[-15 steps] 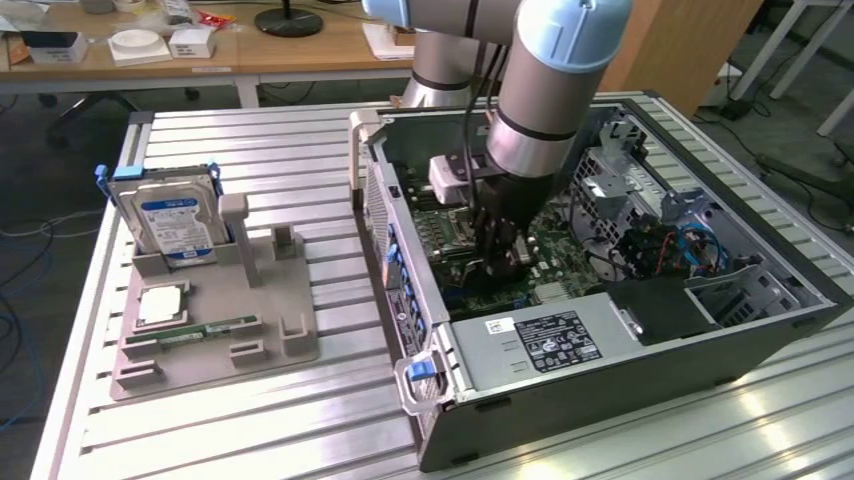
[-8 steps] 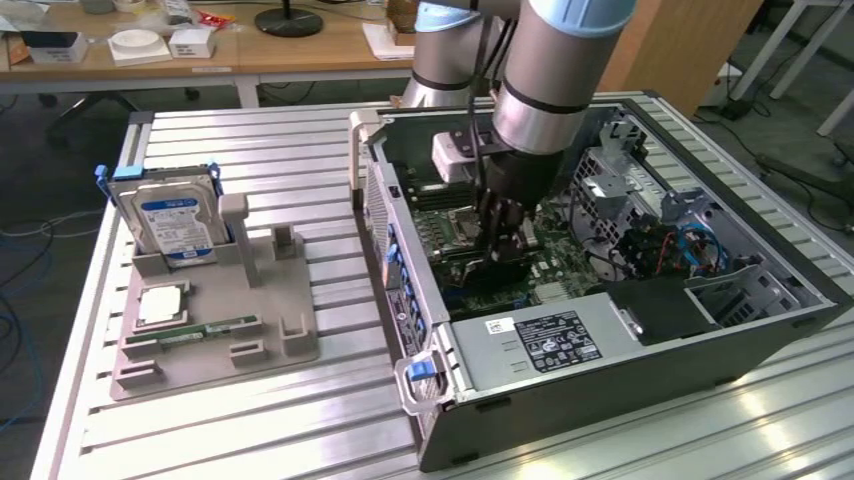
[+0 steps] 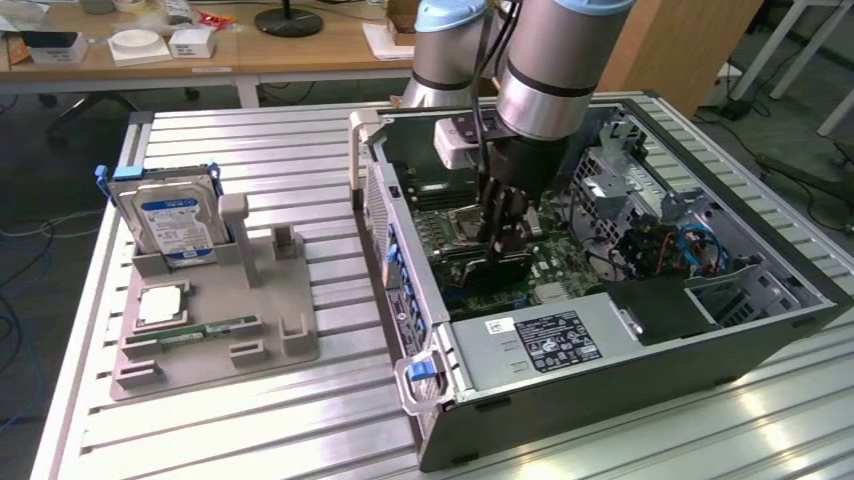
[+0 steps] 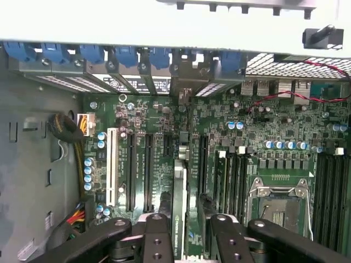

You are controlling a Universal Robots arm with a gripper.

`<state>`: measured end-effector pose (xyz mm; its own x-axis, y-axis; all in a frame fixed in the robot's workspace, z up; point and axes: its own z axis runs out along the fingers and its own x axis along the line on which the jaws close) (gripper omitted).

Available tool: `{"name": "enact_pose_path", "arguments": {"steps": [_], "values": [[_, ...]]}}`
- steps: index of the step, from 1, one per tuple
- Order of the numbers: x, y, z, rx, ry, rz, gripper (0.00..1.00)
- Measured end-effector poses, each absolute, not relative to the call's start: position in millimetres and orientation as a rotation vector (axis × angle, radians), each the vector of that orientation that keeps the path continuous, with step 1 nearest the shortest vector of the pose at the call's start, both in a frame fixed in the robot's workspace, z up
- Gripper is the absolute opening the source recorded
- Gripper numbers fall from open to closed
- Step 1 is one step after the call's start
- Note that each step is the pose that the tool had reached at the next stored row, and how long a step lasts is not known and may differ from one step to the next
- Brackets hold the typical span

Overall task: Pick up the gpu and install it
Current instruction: 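Insert the gpu into the slot, then press down on the gpu until it lock into place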

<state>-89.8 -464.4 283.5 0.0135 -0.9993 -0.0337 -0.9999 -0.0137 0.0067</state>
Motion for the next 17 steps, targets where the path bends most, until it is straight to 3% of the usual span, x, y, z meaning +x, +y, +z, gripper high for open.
{"name": "enact_pose_path", "arguments": {"steps": [1, 3, 5, 7, 17], "values": [[-89.8, -464.5, 283.5, -2.223, 2.193, 0.045, 0.26], [-89.8, -464.5, 283.6, -2.223, 2.193, 0.045, 0.26], [-89.8, -464.5, 283.6, -2.223, 2.193, 0.045, 0.14], [-90.8, -464.5, 283.7, -2.223, 2.194, 0.043, 0.10], [-118.8, -463.5, 287.5, -2.226, 2.196, 0.047, 0.10]]}}
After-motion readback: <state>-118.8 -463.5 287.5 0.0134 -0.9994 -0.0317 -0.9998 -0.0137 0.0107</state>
